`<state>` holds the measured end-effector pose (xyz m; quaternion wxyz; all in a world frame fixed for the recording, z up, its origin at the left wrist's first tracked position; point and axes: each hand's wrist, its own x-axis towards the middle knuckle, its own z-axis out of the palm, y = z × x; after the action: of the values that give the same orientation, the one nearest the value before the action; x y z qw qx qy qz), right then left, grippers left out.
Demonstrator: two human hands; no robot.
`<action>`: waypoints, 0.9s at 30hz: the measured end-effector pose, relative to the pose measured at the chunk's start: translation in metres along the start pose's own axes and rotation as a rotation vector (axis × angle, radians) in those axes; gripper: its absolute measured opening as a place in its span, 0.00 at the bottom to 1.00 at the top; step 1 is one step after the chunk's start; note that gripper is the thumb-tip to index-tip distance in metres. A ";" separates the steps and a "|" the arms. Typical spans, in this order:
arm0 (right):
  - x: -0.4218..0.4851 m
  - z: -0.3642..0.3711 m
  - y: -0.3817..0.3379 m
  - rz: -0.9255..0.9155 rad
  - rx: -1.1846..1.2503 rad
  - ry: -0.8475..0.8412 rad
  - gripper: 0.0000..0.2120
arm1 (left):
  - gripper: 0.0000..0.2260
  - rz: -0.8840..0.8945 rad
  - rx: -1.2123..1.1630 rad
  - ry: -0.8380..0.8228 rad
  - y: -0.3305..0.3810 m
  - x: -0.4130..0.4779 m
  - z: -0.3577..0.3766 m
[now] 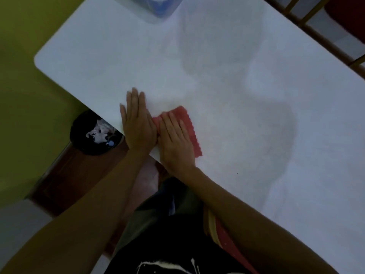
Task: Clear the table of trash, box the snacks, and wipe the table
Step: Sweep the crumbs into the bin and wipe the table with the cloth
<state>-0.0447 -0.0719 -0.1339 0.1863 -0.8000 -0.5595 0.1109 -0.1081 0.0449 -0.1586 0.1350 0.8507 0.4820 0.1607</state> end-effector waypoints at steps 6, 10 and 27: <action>-0.074 -0.040 0.101 -0.044 -0.208 0.021 0.26 | 0.22 0.010 -0.001 0.035 -0.004 -0.002 0.003; -0.123 -0.079 0.167 0.502 -0.250 0.148 0.26 | 0.22 0.016 0.020 0.020 -0.004 0.000 0.003; -0.134 -0.074 0.152 0.544 -0.095 0.228 0.23 | 0.22 0.203 0.022 -0.131 0.049 -0.108 0.004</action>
<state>0.0673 -0.2564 -0.1351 0.1739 -0.9356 -0.3047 0.0400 -0.1205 -0.0726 -0.1592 0.1401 0.9051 0.3854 0.1122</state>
